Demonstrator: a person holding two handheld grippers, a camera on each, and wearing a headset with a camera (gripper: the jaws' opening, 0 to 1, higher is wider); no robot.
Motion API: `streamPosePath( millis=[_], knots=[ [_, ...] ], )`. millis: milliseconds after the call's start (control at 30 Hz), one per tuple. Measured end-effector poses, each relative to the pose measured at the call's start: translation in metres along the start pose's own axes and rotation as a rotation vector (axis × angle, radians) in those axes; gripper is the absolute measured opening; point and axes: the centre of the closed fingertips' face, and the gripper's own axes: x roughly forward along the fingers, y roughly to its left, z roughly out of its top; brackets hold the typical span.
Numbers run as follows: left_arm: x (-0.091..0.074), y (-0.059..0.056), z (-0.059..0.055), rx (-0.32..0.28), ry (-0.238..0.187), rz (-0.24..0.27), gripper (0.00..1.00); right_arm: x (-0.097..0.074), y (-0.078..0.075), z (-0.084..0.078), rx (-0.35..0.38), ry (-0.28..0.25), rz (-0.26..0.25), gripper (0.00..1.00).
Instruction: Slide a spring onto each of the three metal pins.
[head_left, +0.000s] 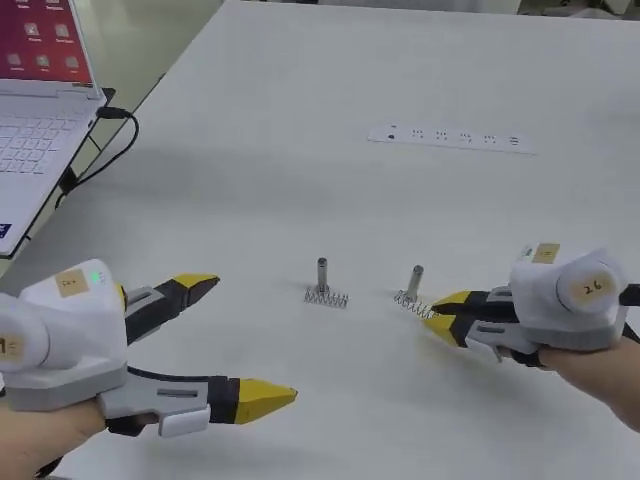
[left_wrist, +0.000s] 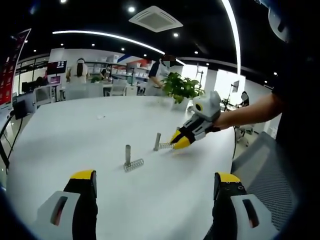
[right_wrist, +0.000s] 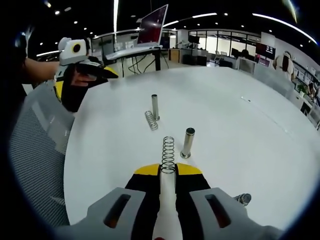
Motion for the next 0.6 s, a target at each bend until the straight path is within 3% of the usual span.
streamPosePath(
  millis=[200, 600],
  knots=[
    [0.009, -0.008, 0.008, 0.022, -0.007, -0.034, 0.94, -0.016, 0.008, 0.012, -0.033, -0.027, 0.025, 0.08],
    [0.039, -0.035, 0.014, 0.07, 0.019, -0.154, 0.87, -0.034, 0.033, 0.03, -0.113, -0.047, 0.118, 0.08]
  ],
)
